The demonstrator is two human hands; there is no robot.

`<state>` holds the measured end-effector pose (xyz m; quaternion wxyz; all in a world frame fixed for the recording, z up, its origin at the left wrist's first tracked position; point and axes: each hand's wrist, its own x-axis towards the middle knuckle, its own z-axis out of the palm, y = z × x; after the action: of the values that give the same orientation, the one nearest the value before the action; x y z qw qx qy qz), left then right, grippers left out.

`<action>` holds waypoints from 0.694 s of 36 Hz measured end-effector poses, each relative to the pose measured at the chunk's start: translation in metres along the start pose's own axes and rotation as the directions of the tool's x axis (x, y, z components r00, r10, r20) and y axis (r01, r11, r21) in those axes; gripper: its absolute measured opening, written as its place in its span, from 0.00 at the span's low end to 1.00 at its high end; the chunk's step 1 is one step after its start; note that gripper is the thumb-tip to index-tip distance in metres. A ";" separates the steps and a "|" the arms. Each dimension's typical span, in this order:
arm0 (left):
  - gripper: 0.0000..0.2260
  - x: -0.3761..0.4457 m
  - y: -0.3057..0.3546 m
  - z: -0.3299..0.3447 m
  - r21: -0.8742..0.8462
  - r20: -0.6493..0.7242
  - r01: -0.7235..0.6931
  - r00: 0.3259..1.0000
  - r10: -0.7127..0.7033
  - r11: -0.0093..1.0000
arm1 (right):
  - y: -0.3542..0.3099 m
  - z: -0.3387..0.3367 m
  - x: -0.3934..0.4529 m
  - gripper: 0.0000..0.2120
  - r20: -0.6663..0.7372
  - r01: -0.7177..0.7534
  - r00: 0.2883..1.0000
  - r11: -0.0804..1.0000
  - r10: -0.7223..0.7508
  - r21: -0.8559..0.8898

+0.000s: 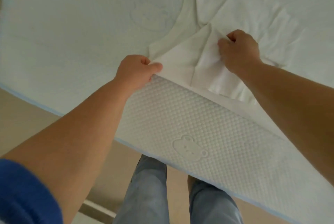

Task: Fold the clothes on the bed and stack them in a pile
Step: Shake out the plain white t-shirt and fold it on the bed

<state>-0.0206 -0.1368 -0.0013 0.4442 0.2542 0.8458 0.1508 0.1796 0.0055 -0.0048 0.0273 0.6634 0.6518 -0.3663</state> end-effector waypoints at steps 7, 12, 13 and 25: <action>0.07 -0.012 0.007 0.010 0.289 -0.199 -0.033 0.975 0.094 0.957 | 0.002 0.011 -0.024 0.18 -0.072 -0.013 0.997 0.994 0.021 0.111; 0.07 -0.037 0.037 0.009 0.361 -0.182 -0.166 0.953 0.244 0.918 | 0.033 -0.016 -0.073 0.19 -0.149 -0.077 0.983 0.982 0.103 0.170; 0.05 -0.043 0.046 0.011 0.363 -0.152 -0.203 0.950 0.273 0.909 | 0.045 -0.024 -0.085 0.18 -0.150 -0.118 0.978 0.977 0.145 0.180; 0.09 -0.105 0.139 0.121 0.400 0.471 -0.685 0.724 0.504 0.610 | 0.219 -0.093 -0.198 0.16 -0.154 -0.451 0.869 0.881 0.470 0.138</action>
<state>0.1711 -0.0778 0.0690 0.4019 0.6600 0.6347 0.0005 0.4386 -0.1464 0.0699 0.0213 0.8310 0.4557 -0.3182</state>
